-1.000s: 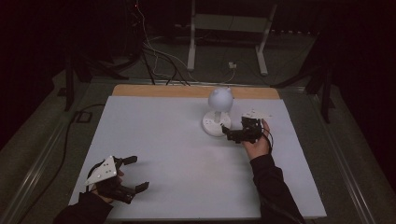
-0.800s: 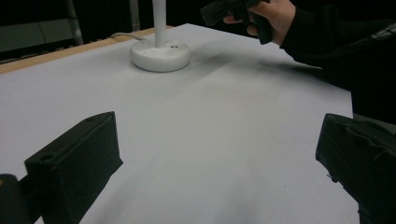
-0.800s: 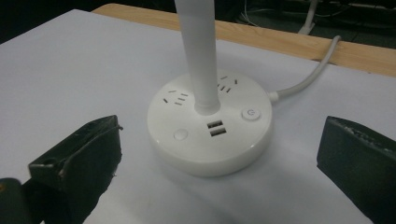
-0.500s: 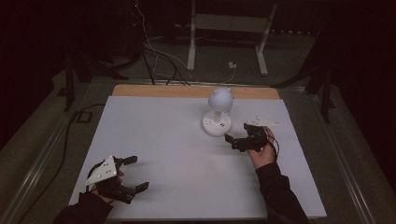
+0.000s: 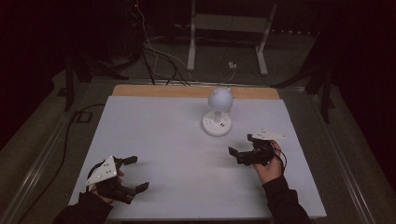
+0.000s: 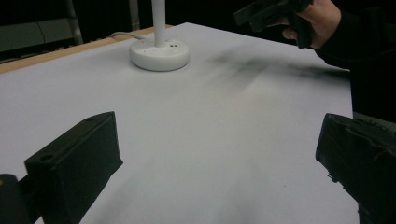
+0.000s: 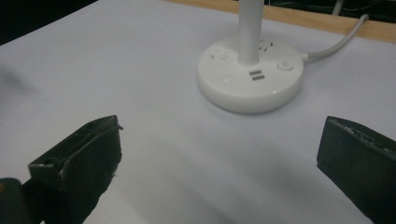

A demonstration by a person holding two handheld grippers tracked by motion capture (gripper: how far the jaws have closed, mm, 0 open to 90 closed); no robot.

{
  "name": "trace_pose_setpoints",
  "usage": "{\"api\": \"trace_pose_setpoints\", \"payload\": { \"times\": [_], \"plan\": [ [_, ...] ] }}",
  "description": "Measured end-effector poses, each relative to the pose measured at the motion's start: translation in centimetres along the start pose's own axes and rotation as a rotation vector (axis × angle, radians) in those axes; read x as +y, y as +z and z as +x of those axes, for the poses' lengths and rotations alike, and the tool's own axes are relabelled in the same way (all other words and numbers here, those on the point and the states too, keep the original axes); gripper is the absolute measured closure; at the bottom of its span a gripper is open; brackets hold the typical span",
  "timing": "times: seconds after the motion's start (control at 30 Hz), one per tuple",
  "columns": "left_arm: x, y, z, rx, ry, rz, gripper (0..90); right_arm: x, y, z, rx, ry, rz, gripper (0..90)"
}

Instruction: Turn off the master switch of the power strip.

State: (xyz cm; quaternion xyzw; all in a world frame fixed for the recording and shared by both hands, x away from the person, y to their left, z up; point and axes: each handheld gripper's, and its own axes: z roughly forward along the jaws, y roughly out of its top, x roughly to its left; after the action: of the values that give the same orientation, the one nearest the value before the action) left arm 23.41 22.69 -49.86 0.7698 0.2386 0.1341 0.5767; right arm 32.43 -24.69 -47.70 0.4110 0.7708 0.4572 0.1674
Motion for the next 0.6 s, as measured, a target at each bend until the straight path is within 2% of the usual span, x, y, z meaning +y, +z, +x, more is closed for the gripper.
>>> {"api": "trace_pose_setpoints", "payload": {
  "times": [0.3,0.6],
  "plan": [
    [0.0,0.0,0.0,0.001,0.0,0.0,0.3,-2.3,-1.6,0.5,-0.021,-0.033,0.014,0.0],
    [0.0,0.0,0.0,0.001,-0.001,0.002,0.4,-4.5,-3.0,0.5,-0.002,-0.031,0.052,0.0]
  ]
}}
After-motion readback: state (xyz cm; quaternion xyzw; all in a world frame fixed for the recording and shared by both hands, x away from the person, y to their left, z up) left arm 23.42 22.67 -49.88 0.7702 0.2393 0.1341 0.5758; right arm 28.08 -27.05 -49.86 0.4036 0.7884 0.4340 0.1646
